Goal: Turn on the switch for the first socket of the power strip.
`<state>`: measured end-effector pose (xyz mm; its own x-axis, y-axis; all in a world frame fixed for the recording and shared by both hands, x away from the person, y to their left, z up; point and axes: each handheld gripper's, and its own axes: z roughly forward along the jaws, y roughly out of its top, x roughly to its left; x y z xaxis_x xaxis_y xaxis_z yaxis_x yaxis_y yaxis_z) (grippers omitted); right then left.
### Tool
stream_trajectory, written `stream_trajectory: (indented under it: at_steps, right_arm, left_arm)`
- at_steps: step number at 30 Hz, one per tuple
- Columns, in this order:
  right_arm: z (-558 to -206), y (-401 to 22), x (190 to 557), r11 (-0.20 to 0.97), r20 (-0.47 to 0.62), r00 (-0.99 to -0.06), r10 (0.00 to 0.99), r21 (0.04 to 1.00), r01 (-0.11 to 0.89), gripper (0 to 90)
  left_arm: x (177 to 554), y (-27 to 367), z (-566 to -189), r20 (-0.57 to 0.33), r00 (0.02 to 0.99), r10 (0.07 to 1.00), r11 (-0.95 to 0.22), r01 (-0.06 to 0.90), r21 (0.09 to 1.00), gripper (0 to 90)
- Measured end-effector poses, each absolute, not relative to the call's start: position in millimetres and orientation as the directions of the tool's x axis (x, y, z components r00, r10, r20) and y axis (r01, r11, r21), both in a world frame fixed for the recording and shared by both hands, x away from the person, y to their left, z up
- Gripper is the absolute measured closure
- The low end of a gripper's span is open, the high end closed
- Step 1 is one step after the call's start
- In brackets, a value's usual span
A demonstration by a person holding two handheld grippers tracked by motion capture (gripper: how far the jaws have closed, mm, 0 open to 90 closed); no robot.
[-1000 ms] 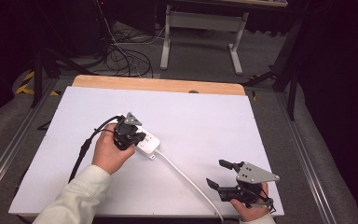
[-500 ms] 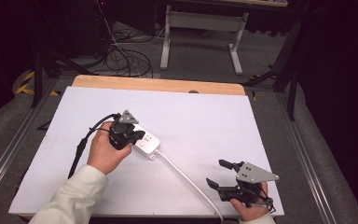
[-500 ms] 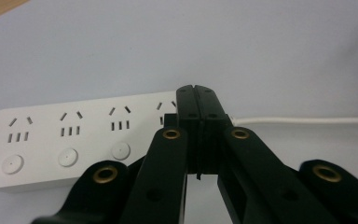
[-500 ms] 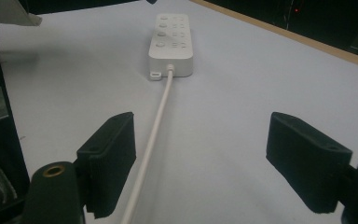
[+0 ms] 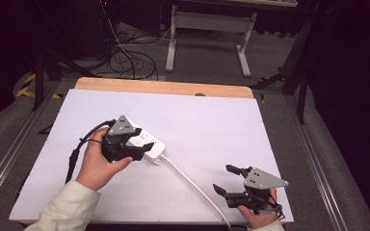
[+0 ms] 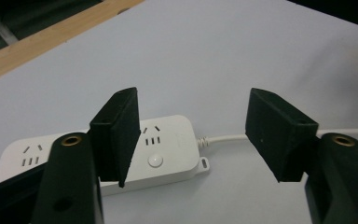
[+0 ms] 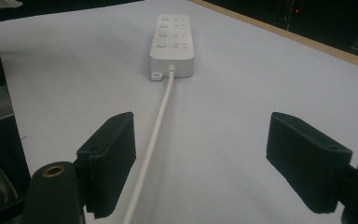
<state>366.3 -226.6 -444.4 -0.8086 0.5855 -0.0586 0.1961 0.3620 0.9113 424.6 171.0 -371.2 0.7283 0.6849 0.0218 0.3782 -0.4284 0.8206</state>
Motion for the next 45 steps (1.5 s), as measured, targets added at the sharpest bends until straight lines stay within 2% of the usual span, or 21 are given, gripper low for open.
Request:
stream_trajectory:
  at_steps: [7, 10, 14, 16, 25, 32, 37, 41, 45]
  right_arm:
    - [-444, -226, 366, 0.364, -0.061, -0.808, 0.586, 0.911, 0.195, 24.2]
    - [-444, -226, 366, 0.363, -0.058, -0.808, 0.586, 0.910, 0.198, 24.2]
    - [-444, -225, 366, 0.364, -0.059, -0.808, 0.586, 0.910, 0.197, 24.3]
    - [-444, -225, 366, 0.362, -0.057, -0.809, 0.586, 0.911, 0.198, 24.3]
    - [-444, -225, 366, 0.361, -0.056, -0.808, 0.587, 0.911, 0.199, 24.2]
    - [-444, -225, 366, 0.361, -0.056, -0.807, 0.588, 0.911, 0.199, 24.3]
    - [-444, -226, 365, 0.361, -0.057, -0.808, 0.587, 0.911, 0.198, 24.2]
    - [-444, -226, 366, 0.362, -0.060, -0.807, 0.587, 0.912, 0.196, 24.2]
    - [-445, -226, 366, 0.363, -0.059, -0.807, 0.587, 0.911, 0.197, 24.2]
  left_arm:
    - [400, 188, -365, 0.042, 0.759, 0.650, -0.404, 0.298, 0.865, 23.6]
    - [390, 195, -366, 0.096, 0.770, 0.630, -0.424, 0.237, 0.874, 18.8]
    - [380, 209, -372, 0.113, 0.781, 0.614, -0.409, 0.192, 0.892, 16.6]
    - [376, 216, -375, 0.109, 0.780, 0.617, -0.396, 0.188, 0.899, 13.9]
    - [363, 247, -396, 0.108, 0.755, 0.646, -0.363, 0.180, 0.914, 12.3]
    - [352, 269, -416, 0.066, 0.742, 0.667, -0.306, 0.193, 0.932, 9.9]
    - [346, 277, -426, 0.071, 0.715, 0.696, -0.312, 0.211, 0.926, 9.3]
    - [341, 280, -436, 0.121, 0.681, 0.722, -0.364, 0.224, 0.904, 8.5]
    - [338, 285, -447, 0.089, 0.690, 0.719, -0.341, 0.239, 0.909, 8.4]
